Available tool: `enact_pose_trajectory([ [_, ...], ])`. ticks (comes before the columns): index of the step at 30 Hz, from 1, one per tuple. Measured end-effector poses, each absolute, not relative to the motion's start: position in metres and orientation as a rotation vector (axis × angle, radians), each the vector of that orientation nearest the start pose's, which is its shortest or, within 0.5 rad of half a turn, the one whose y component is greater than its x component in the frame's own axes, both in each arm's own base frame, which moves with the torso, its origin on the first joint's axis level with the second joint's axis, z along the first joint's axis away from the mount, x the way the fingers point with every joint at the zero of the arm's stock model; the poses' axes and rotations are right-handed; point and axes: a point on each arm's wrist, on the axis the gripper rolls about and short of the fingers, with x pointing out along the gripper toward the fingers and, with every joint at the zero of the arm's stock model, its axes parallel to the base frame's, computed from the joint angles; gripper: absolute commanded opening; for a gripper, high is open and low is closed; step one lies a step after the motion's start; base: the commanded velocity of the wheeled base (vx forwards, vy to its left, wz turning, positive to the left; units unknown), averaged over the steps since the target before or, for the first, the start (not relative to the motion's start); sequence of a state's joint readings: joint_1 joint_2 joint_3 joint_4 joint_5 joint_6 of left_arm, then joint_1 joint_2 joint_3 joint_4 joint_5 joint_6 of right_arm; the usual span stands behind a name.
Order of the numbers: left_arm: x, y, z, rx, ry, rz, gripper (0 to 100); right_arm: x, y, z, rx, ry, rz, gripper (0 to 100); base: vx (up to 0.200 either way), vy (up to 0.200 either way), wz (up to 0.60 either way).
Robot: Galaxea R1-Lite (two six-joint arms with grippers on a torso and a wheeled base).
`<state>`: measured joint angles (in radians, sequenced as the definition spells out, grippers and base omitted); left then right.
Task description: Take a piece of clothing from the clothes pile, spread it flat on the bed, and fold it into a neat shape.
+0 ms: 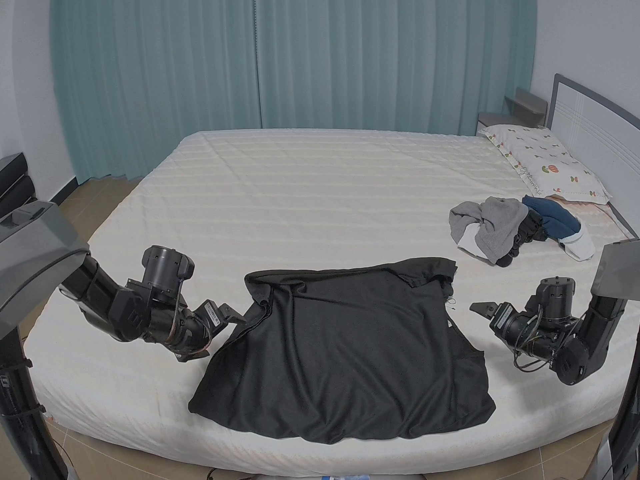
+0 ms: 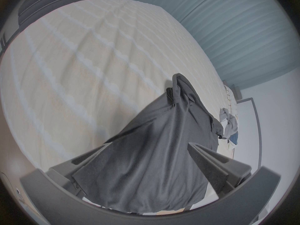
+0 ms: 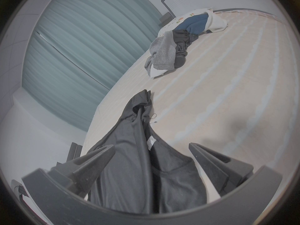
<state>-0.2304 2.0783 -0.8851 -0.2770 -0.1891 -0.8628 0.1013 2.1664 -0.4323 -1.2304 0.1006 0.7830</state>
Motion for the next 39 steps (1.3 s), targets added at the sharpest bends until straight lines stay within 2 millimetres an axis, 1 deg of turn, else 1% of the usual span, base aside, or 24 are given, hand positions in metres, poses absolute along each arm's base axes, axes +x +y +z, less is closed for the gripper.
enact_pose_trajectory([
  [1, 0.326, -0.083, 0.048, -0.778, 1.020, 0.029, 100, 0.296, 0.032, 0.015, 0.755, 0.559, -0.011, 100, 0.000, 0.000, 0.00],
  [7, 0.292, -0.085, 0.049, -0.837, 0.984, 0.014, 100, 0.273, 0.030, 0.018, 0.682, 0.578, 0.001, 100, 0.000, 0.000, 0.00],
  [10, 0.280, -0.085, 0.047, -0.851, 0.973, 0.006, 100, 0.264, 0.032, 0.018, 0.637, 0.589, 0.018, 100, 0.000, 0.000, 0.00],
  [17, 0.259, -0.083, 0.039, -0.848, 0.961, 0.000, 100, 0.251, 0.034, 0.019, 0.616, 0.584, 0.041, 100, -0.200, 0.000, 0.00],
  [22, 0.254, -0.085, 0.032, -0.839, 0.966, 0.002, 100, 0.248, 0.034, 0.015, 0.613, 0.606, 0.042, 100, -0.200, 0.000, 0.00],
  [31, 0.255, -0.087, 0.017, -0.778, 0.908, 0.102, 100, 0.246, 0.035, 0.011, 0.604, 0.627, 0.042, 100, 0.000, 0.000, 0.00],
  [39, 0.259, -0.089, 0.004, -0.752, 0.913, 0.147, 100, 0.242, 0.040, 0.008, 0.595, 0.653, 0.055, 100, 0.000, 0.000, 0.00],
])
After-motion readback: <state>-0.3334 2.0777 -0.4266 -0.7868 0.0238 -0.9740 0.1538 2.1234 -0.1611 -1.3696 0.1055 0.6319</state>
